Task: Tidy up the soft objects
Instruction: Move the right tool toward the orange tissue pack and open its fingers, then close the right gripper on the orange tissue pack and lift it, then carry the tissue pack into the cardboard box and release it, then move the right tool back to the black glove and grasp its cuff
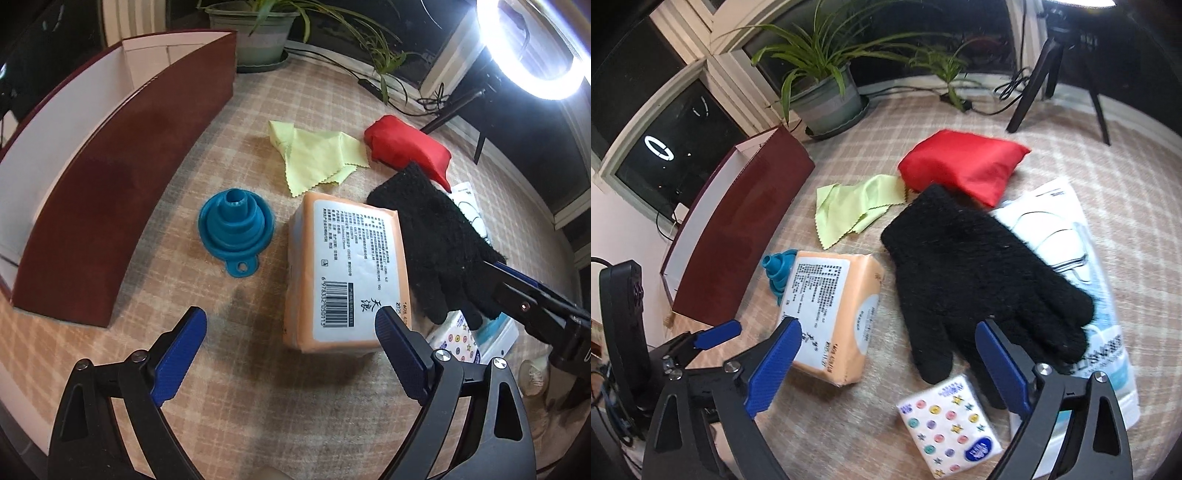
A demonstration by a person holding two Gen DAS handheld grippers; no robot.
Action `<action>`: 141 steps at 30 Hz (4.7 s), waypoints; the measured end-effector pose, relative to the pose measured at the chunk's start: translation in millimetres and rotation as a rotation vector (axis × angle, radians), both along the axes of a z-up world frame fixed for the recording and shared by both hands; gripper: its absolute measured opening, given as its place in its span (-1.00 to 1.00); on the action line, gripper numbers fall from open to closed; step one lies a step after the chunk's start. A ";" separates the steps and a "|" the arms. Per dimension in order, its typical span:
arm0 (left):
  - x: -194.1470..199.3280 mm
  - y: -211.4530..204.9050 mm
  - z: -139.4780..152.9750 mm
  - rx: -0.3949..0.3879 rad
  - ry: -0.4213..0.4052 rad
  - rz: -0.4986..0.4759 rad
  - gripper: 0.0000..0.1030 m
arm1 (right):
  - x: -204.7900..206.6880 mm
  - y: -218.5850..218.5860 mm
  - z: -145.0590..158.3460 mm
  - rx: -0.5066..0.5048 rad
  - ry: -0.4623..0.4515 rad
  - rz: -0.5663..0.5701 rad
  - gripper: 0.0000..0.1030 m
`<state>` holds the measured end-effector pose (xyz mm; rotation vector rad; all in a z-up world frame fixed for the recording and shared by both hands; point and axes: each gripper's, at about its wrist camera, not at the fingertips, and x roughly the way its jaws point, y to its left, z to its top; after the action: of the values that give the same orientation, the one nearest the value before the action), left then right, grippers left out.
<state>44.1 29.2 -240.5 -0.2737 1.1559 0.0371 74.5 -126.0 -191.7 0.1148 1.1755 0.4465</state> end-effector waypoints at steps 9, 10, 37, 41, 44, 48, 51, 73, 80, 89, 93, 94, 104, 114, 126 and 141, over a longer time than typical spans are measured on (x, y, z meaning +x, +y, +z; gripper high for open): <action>6.6 5.0 -4.9 -0.022 0.039 0.012 0.75 | 19.7 14.3 -18.6 0.080 0.122 0.023 0.43; 6.9 4.4 -4.9 -0.018 0.038 0.010 0.74 | 20.4 15.9 -20.1 0.082 0.129 0.026 0.41; 29.0 -2.4 -19.5 -0.242 0.052 -0.140 0.10 | 37.0 37.7 -52.3 0.137 0.308 0.010 -0.19; 31.8 -4.9 -19.6 -0.226 0.055 -0.159 0.09 | 36.4 41.4 -51.5 0.121 0.304 0.014 -0.19; 33.3 -6.5 -19.5 -0.217 0.056 -0.169 0.09 | 35.4 43.3 -51.1 0.112 0.302 0.010 -0.20; 32.6 -8.1 -17.0 -0.203 0.051 -0.180 0.09 | 34.0 46.6 -49.1 0.094 0.292 0.007 -0.23; 31.1 -8.1 -14.0 -0.200 0.047 -0.183 0.09 | 32.1 47.5 -45.4 0.088 0.286 0.004 -0.23; -0.1 88.0 91.2 -0.131 -0.204 -0.090 0.09 | 30.4 144.1 70.3 0.108 0.052 0.120 -0.24; -6.0 152.2 102.5 -0.099 -0.248 0.019 0.09 | 44.2 219.7 90.0 0.117 0.011 0.226 -0.24; 6.7 213.9 74.8 -0.109 -0.190 0.120 0.09 | 53.5 304.0 67.2 0.079 0.034 0.330 -0.24; 13.8 225.3 57.4 -0.114 -0.146 0.140 0.09 | 59.0 322.6 46.2 0.053 0.067 0.348 -0.24; 15.5 226.4 54.2 -0.112 -0.137 0.143 0.09 | 59.9 325.4 41.7 0.048 0.073 0.352 -0.24; 37.8 231.5 28.7 -0.094 -0.032 0.143 0.09 | 76.7 344.3 8.3 0.007 0.141 0.374 -0.24; 46.6 230.0 12.2 -0.074 0.035 0.133 0.09 | 84.6 351.1 -13.0 -0.026 0.174 0.385 -0.24; 42.3 223.1 26.6 -0.035 0.001 0.109 0.06 | 74.9 343.0 9.6 -0.012 0.082 0.352 -0.05; -11.0 155.2 92.1 -0.039 -0.253 -0.031 0.06 | 36.4 195.8 72.7 0.053 -0.100 0.160 -0.04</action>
<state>33.1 184.4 -148.4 -0.2860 0.9094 -0.0459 110.9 69.8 -119.0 0.0435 1.0793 0.6178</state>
